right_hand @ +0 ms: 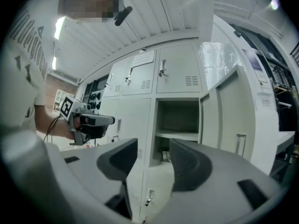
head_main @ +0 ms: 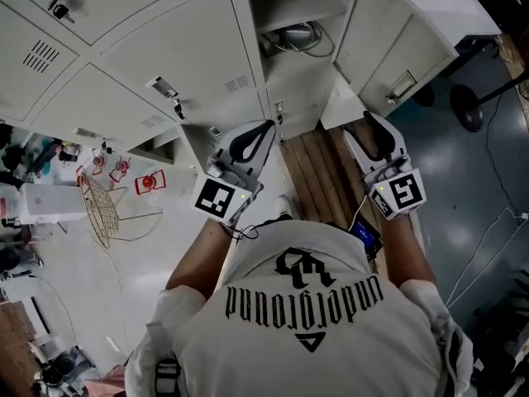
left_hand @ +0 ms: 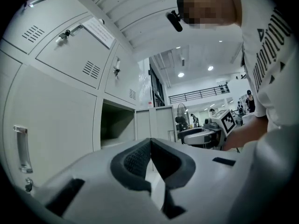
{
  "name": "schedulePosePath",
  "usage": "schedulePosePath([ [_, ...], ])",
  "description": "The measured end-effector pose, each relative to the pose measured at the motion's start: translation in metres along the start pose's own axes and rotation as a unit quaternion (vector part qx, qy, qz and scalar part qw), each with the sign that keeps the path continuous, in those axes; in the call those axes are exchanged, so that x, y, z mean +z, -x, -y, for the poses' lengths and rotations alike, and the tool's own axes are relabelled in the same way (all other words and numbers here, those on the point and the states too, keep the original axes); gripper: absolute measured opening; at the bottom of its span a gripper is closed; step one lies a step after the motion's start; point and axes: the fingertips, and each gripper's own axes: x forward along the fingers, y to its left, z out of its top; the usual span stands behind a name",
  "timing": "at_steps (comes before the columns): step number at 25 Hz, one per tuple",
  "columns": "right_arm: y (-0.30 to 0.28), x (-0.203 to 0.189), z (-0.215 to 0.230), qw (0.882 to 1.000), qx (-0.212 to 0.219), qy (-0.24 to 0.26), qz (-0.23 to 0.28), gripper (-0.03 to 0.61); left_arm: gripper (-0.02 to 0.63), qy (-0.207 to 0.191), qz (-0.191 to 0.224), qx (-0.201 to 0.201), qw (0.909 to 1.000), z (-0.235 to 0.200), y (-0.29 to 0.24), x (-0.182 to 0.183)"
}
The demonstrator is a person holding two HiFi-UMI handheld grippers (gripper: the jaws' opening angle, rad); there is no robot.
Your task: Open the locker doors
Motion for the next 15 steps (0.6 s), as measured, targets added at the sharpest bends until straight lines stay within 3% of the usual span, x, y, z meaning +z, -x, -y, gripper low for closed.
schedulePosePath([
  [8, 0.059, -0.014, -0.054, 0.997, 0.07, -0.016, 0.003, 0.159, 0.006, 0.008, -0.021, 0.044, 0.9988, 0.067, 0.047, -0.014],
  [15, 0.123, -0.01, -0.102, 0.994, 0.109, -0.011, 0.019, 0.075, 0.006, 0.003, -0.032, 0.06, 0.9977, 0.14, 0.091, -0.014],
])
